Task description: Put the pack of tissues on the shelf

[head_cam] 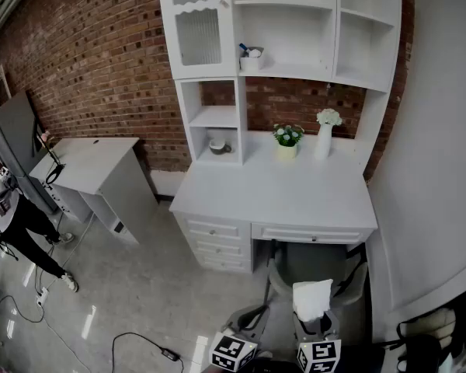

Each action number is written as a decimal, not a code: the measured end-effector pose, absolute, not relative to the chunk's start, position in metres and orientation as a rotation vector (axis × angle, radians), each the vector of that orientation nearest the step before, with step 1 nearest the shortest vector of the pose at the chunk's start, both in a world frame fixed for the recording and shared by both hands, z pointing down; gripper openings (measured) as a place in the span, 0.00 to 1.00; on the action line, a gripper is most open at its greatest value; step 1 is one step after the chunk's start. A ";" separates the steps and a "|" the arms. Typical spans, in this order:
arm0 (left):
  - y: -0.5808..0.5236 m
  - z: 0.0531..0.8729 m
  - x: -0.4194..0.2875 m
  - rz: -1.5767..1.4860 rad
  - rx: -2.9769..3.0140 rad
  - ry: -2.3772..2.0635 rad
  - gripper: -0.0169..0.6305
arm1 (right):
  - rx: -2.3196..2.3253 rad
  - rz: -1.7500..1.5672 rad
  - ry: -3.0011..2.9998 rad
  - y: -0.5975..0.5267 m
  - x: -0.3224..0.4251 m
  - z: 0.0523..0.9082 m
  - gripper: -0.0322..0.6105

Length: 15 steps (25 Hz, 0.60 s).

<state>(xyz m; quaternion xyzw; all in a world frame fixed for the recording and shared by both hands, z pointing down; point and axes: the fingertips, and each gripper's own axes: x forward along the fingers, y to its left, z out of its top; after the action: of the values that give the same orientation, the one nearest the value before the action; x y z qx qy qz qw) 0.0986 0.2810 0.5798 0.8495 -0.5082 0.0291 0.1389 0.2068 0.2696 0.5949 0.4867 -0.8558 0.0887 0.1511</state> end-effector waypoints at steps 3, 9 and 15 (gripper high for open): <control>0.276 0.578 0.100 0.077 2.462 -1.480 0.05 | 1.392 0.226 -2.455 0.264 0.206 0.592 0.47; 0.269 0.580 0.104 0.083 2.455 -1.504 0.05 | 1.381 0.285 -2.491 0.256 0.209 0.590 0.48; 0.266 0.580 0.103 0.097 2.438 -1.522 0.05 | 1.355 0.344 -2.542 0.251 0.208 0.587 0.48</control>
<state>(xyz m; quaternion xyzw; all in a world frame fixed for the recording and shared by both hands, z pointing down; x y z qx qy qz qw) 0.1031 0.2664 0.5802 0.8403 -0.5245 0.0334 0.1328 0.2081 0.2508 0.5872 0.4637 -0.8699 0.1178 0.1199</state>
